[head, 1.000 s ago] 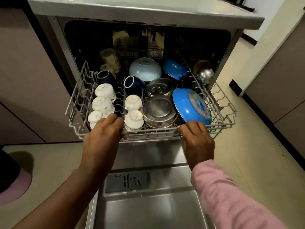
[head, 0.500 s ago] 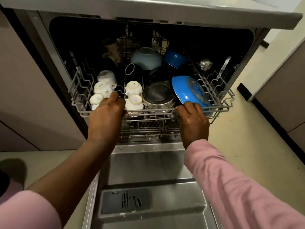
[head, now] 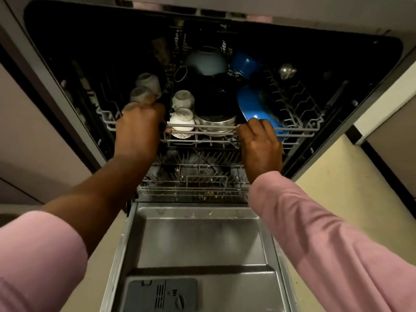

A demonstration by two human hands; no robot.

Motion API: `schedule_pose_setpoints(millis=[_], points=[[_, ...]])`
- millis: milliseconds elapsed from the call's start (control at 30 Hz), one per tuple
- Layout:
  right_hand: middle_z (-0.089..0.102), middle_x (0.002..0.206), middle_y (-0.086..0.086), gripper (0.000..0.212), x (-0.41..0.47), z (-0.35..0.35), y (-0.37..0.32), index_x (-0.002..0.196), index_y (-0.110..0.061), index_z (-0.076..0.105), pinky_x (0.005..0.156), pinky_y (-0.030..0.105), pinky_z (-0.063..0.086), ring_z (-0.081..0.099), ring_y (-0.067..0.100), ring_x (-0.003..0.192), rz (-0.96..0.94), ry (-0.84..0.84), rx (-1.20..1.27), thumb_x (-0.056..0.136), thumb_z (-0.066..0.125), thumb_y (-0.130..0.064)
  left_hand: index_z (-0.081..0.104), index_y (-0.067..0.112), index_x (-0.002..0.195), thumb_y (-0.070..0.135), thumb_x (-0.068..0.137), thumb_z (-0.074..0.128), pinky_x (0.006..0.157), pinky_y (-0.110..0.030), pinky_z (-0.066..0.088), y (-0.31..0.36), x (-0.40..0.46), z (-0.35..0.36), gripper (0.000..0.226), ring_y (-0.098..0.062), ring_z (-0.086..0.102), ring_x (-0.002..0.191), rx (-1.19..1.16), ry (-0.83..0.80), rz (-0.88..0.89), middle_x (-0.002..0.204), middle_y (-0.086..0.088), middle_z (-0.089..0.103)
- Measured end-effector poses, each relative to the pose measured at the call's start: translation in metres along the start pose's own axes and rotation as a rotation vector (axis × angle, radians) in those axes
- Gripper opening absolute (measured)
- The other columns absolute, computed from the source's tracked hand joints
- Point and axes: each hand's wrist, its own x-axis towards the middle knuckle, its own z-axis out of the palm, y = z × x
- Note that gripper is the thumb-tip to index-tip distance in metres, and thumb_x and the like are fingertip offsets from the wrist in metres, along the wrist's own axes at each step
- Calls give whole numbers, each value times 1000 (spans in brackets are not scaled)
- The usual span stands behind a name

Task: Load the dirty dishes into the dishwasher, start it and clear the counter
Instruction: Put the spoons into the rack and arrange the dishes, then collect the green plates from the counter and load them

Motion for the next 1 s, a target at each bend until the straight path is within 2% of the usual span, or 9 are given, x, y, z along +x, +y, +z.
schedule_pose_setpoints(millis=[133,233,333,500,600,667,733,867,1000], points=[[61,94,6,13,7,-10,-4,95,-9,67,64,30,51,51,23,95,32,-42,98,83,63,-10,59,2,88,4,84,65,55,-38,39,5,0,-4,7,-40,57,85,-43,27,-21,110,-16,56],[60,108,-1,23,-6,-21,-8,110,-15,67,81,23,44,46,5,98,210,-44,304,91,55,-11,56,7,108,11,89,64,79,-39,53,10,-26,-10,21,-29,52,110,-251,89,-49,130,-12,45],[63,114,5,32,-55,-20,-11,115,-8,67,92,16,39,55,14,106,127,-6,341,86,59,0,54,14,117,18,92,60,87,-29,44,19,-73,0,26,-18,42,116,-414,124,-9,134,-11,41],[62,117,-2,28,-120,39,-4,116,-20,66,94,13,38,55,14,110,198,-341,383,90,55,-13,55,12,128,7,93,57,95,-34,44,33,-104,73,35,-25,52,117,-402,-191,41,129,-10,55],[48,142,-4,38,-131,78,-2,135,-19,53,108,10,26,40,10,134,108,-494,377,99,41,-27,32,8,149,7,95,54,115,-36,23,47,-101,117,57,-30,27,143,-404,-432,14,154,-15,32],[33,152,-7,44,-130,98,-2,144,-20,41,101,-4,10,25,1,139,65,-532,363,103,35,-32,12,7,154,11,98,49,119,-36,8,53,-97,142,67,-28,5,149,-299,-645,9,162,-13,8],[25,156,-7,45,-127,113,-3,148,-21,33,105,2,5,16,1,142,119,-568,405,104,34,-29,4,8,154,11,99,46,119,-37,5,52,-96,164,70,-27,0,149,-200,-731,27,162,-12,0],[29,155,9,51,-131,120,-3,146,-10,35,116,28,16,22,22,144,149,-622,353,96,40,1,25,18,153,-1,93,48,119,-38,22,40,-107,184,67,-25,25,145,-404,-594,-27,159,-6,24],[65,117,13,41,-146,108,-8,120,-12,63,90,36,49,59,32,109,125,-461,227,82,57,2,57,16,132,13,96,51,91,-31,47,49,-133,176,37,-26,60,111,-430,-356,-22,126,-10,61]])
